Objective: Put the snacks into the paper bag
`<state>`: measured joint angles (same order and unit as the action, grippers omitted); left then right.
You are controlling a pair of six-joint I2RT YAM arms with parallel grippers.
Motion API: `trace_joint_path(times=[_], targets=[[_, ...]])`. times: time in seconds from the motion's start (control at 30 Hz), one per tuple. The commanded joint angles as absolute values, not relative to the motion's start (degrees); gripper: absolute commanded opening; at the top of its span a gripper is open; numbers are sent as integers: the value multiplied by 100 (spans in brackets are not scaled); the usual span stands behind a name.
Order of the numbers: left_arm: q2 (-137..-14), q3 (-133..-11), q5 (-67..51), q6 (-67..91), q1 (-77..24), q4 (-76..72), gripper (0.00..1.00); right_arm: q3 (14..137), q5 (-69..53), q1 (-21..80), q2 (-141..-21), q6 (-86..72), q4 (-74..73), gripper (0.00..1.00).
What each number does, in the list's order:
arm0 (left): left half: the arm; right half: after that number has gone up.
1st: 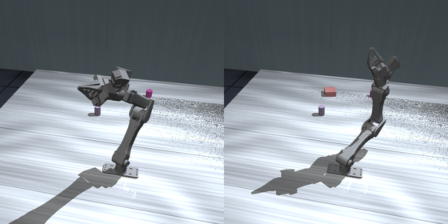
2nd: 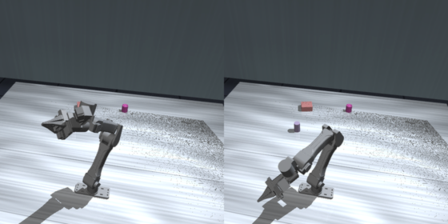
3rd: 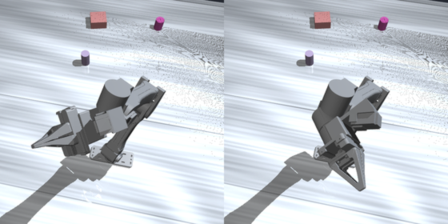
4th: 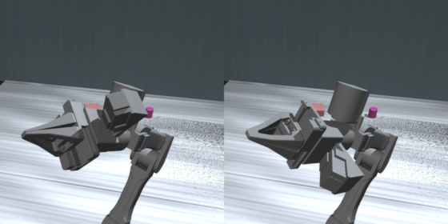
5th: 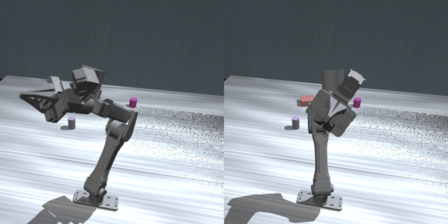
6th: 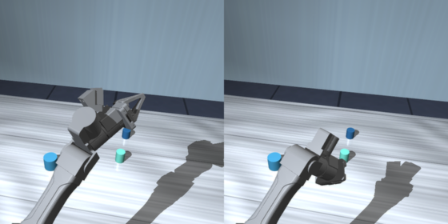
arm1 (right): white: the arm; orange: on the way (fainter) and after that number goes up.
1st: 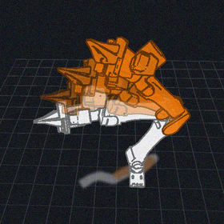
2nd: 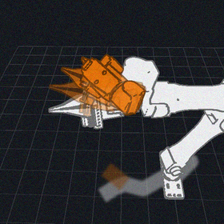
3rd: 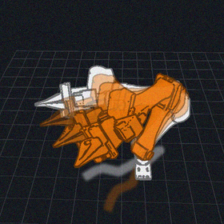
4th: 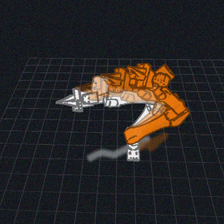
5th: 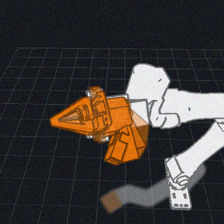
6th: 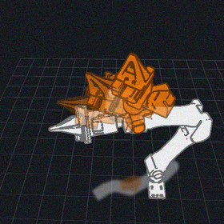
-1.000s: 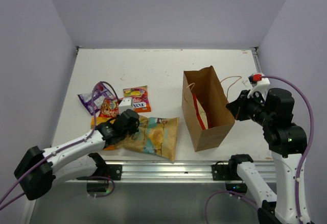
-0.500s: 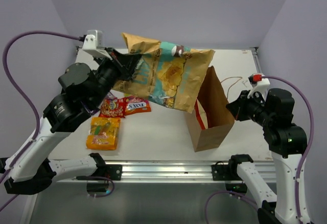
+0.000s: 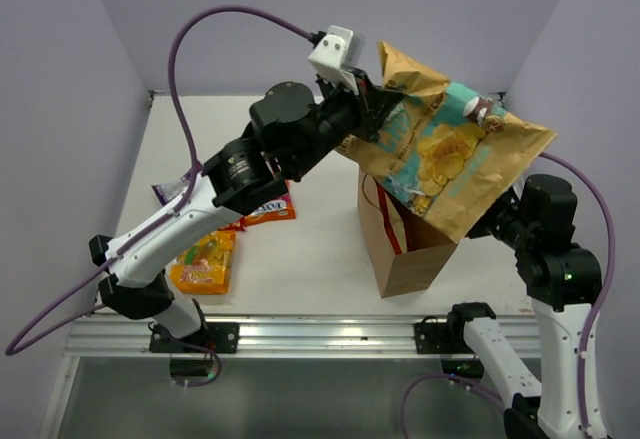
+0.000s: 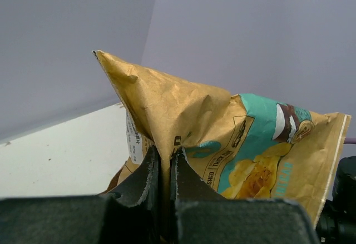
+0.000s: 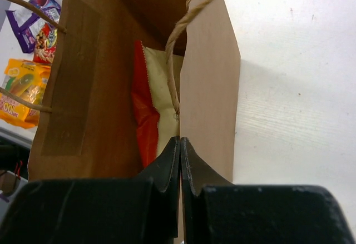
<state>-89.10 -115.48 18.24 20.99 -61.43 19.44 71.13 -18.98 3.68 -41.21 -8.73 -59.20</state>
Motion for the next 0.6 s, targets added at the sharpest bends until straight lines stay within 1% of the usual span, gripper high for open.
trace_joint_path(times=[0.0, 0.13, 0.27, 0.47, 0.57], targets=[[-9035, -12156, 1898, 1714, -6433, 1582, 0, 7172, -2021, 396, -4069, -756, -5906, 0], [-9114, -11945, 2126, 1443, -6513, 1608, 0, 7163, -2030, 396, -4034, -747, -5924, 0], [-9211, -11892, 2679, 1222, -6548, 2196, 0, 7146, -2030, 404, -3999, -747, -5924, 0], [-8842, -10830, 3558, 862, -6548, 2241, 0, 7154, -2013, 404, -3981, -756, -5924, 0], [-8789, -10697, 3936, 712, -6548, 2399, 0, 7181, -2021, 404, -3973, -747, -5959, 0]])
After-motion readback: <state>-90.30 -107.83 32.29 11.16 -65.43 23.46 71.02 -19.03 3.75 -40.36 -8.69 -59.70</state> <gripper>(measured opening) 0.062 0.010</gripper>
